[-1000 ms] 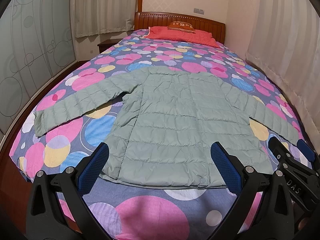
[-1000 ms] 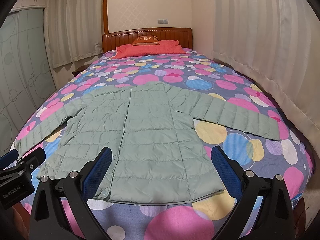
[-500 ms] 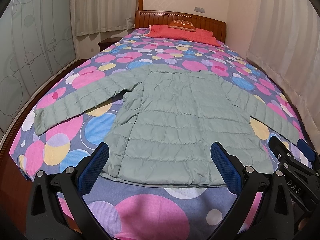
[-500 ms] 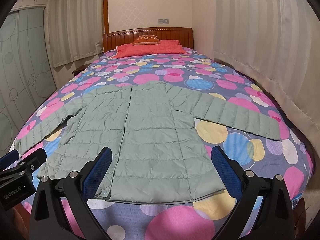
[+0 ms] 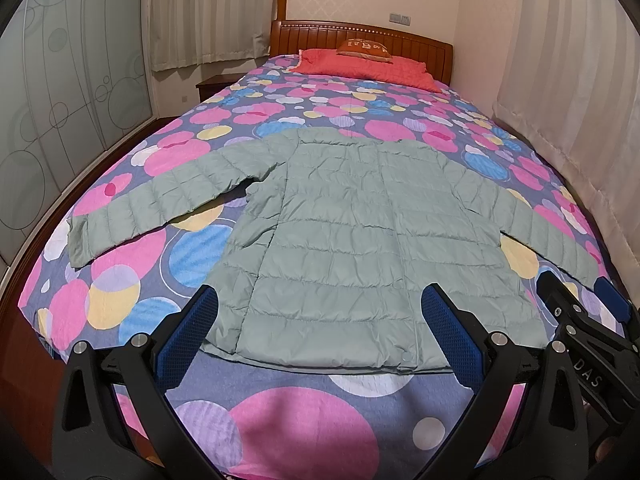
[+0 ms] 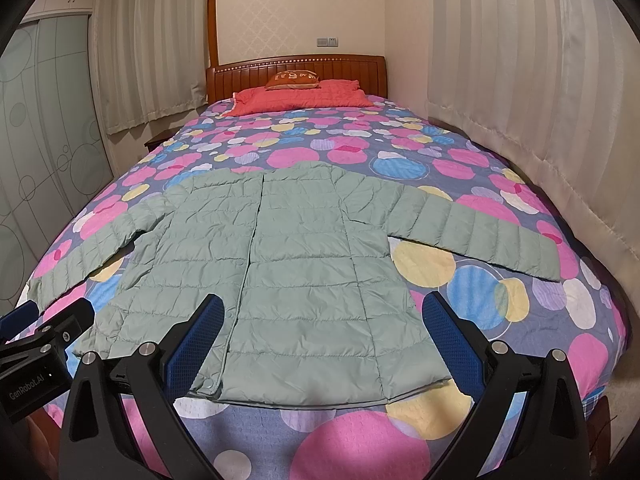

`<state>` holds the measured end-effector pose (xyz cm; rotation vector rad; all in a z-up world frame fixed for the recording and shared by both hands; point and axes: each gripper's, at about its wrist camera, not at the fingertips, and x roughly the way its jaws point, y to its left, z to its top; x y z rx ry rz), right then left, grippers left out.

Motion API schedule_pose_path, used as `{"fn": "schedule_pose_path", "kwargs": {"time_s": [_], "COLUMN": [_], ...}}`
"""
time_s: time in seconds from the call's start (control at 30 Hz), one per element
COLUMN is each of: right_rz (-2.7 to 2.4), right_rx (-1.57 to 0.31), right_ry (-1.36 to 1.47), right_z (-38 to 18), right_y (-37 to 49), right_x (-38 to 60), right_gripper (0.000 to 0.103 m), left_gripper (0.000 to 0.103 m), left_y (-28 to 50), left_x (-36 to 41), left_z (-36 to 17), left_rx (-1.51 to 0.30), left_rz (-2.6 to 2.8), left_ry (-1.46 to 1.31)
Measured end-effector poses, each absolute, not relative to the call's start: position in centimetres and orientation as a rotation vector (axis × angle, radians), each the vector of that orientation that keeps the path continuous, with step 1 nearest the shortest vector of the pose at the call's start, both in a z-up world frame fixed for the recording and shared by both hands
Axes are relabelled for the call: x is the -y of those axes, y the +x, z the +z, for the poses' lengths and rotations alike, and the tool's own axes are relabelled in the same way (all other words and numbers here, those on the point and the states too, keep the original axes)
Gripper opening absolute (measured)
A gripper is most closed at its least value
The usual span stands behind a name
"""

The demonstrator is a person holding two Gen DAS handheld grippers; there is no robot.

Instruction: Fold large clothes

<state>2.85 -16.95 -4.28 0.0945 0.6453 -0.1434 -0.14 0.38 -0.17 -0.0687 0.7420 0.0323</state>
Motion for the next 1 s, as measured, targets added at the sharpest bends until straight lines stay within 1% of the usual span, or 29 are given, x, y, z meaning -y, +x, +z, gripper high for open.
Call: {"fn": "schedule_pose_path", "kwargs": {"time_s": [0.37, 0.47, 0.57, 1.0], "right_rz": [-0.144, -0.143, -0.143, -0.144], "right_rx": [-0.648, -0.649, -0.65, -0.66], "right_ry": [0.093, 0.093, 0.092, 0.097], "right_z": [-4.2, -4.4, -4.4, -5.1], "right_y": [2.7, 3.0, 2.9, 3.2], "right_x": [17.1, 16.6, 16.7, 16.7], "right_gripper": [0.099, 0.099, 0.099, 0.099], "left_gripper": [0.101, 0.101, 0.101, 0.101], "left_y": [-0.1, -0.8, -1.1, -0.2], "left_x": [-0.4, -0.9, -1.1, -0.8], "left_z": [-0.2, -2.1, -2.7, -2.5], "left_rx": [-0.746, -0.749, -0.753, -0.775], "left_rz": [0.031, 0.033, 0.034, 0.034], "left_ry": [-0.068, -0.07, -0.07, -0.074]}}
